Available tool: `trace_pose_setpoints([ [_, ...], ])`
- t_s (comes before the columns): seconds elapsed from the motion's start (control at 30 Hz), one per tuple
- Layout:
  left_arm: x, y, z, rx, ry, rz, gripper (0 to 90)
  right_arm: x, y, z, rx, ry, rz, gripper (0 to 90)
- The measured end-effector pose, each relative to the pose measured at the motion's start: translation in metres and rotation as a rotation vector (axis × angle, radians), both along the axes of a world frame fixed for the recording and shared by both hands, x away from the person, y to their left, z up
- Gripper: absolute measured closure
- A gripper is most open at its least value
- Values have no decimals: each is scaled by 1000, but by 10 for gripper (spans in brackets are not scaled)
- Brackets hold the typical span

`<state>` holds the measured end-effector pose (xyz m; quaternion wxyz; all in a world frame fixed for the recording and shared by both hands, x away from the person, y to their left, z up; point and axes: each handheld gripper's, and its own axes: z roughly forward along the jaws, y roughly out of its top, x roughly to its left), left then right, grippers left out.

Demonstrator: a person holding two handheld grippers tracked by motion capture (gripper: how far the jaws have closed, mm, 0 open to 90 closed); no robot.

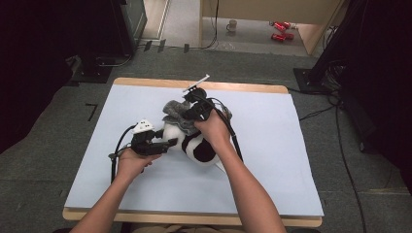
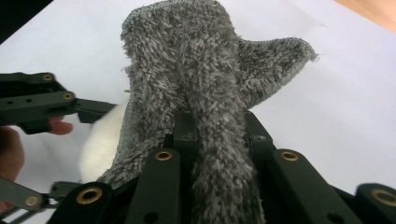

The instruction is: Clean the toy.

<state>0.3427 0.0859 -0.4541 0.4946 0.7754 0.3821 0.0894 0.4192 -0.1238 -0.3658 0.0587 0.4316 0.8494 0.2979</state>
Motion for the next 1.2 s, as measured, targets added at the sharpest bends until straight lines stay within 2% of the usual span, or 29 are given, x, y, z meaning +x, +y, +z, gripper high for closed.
trace_pose_setpoints([
  [0.1,0,0,0,-2,5,0,376,1,-8,1,-8,1,-26,734],
  [0.2,1,1,0,-1,7,-5,373,4,-20,-1,-41,7,-56,736],
  [0.23,0,1,-1,-5,6,-3,373,5,-25,-3,-31,22,-68,736],
  [0.27,0,1,0,-4,5,-3,372,5,-30,-5,5,39,-75,736],
  [0.3,0,1,0,-6,5,-1,371,5,-34,-5,13,48,-86,737],
  [0.4,0,0,0,-13,8,3,368,5,-42,-5,-17,33,-104,737],
  [0.53,1,1,-1,-17,14,2,364,5,-46,6,30,3,-123,740],
  [0.6,2,3,-1,-11,13,-1,359,3,-42,13,60,-12,-111,740],
  [0.73,2,3,0,-12,12,0,356,-3,-22,29,71,-49,-60,740],
  [0.9,1,2,0,-9,9,5,355,-6,4,34,76,-54,-8,739],
  [1.0,1,2,1,-6,8,9,355,-7,20,28,88,-16,24,738],
  [1.1,1,1,1,-10,12,15,354,-9,35,12,40,34,71,736],
  [1.13,1,1,1,4,21,11,353,-9,38,5,14,51,86,733],
  [1.17,1,2,0,8,21,8,351,-9,39,-1,5,61,89,733],
  [1.2,1,2,0,2,22,2,350,-10,38,-3,16,68,79,736],
])
